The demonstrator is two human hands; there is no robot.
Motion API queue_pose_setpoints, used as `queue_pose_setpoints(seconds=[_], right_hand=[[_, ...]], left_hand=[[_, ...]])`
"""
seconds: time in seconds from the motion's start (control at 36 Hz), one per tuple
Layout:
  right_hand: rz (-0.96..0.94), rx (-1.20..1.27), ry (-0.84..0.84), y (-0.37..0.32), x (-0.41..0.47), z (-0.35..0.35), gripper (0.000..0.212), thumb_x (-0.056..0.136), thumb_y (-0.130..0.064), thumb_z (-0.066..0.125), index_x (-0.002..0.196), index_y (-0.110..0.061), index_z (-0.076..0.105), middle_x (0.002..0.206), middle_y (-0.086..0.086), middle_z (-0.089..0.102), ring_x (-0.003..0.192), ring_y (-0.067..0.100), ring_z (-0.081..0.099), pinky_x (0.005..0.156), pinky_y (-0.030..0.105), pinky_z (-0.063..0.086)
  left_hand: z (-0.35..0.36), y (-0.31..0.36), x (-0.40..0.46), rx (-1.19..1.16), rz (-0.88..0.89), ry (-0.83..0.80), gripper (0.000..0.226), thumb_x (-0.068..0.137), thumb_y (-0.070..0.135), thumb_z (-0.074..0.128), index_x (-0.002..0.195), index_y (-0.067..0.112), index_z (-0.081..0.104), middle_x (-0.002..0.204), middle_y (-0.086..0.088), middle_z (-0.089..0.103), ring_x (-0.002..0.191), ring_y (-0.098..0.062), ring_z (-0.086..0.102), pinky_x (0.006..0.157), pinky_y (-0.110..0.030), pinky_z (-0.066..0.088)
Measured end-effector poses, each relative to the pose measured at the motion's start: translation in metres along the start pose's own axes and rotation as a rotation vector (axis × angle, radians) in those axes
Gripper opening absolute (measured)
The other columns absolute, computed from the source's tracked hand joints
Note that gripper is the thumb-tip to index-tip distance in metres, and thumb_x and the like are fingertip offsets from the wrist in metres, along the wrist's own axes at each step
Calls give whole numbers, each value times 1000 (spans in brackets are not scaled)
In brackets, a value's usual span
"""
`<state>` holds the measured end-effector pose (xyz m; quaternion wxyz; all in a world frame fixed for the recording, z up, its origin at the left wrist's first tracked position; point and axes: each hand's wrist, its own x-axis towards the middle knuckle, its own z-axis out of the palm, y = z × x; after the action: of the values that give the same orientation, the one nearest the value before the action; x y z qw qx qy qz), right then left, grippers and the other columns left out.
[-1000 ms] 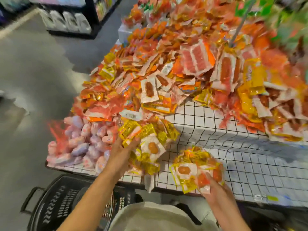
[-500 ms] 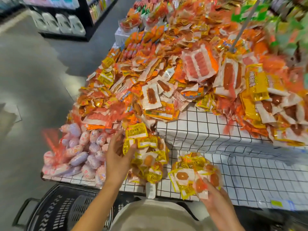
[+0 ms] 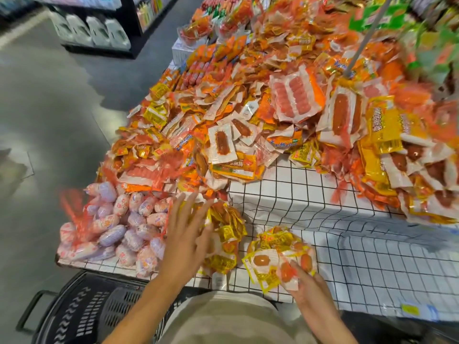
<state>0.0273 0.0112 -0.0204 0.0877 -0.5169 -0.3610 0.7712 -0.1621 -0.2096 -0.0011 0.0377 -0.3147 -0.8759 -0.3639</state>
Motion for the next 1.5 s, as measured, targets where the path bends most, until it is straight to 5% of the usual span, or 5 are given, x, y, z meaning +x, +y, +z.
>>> queue_pose_setpoints(seconds=[0.31,0.44,0.56,0.81,1.5], right_hand=[[-278,-575,-149,10,39,-5,28,91,-1,71,115,-16,68,101,2,79,98,22,74,80,25,59],[-488,-723,-75,26,46,-15,71,81,-4,83,136,-22,43,137,-6,40,109,-23,53,79,3,49],[-602,-1039,-166,44,50,-19,112,75,-35,89,160,-24,17,164,-7,5,154,6,6,122,30,21],[-648,-1494,-91,60,60,17,121,83,-76,53,152,-12,-24,164,6,-26,153,27,-24,126,42,-8],[-602,-1053,-23,74,-23,-110,63,96,-35,66,153,-27,40,156,-17,35,146,-5,26,116,12,19]], left_hand=[[31,-13,-15,24,-18,-227,52,104,46,37,155,34,33,168,5,6,156,-23,0,120,-61,19],[33,-15,-17,9,-20,-218,52,104,47,37,154,34,34,168,4,7,156,-24,1,118,-64,21],[35,-16,-17,22,-15,-219,53,103,44,38,155,33,33,169,3,7,156,-24,2,118,-65,22],[28,-35,-24,120,31,-311,60,102,48,34,159,31,21,169,-2,0,156,-25,-3,120,-61,20],[13,17,-65,156,236,-319,55,95,41,53,145,19,50,165,-5,21,153,-35,12,119,-58,22]])
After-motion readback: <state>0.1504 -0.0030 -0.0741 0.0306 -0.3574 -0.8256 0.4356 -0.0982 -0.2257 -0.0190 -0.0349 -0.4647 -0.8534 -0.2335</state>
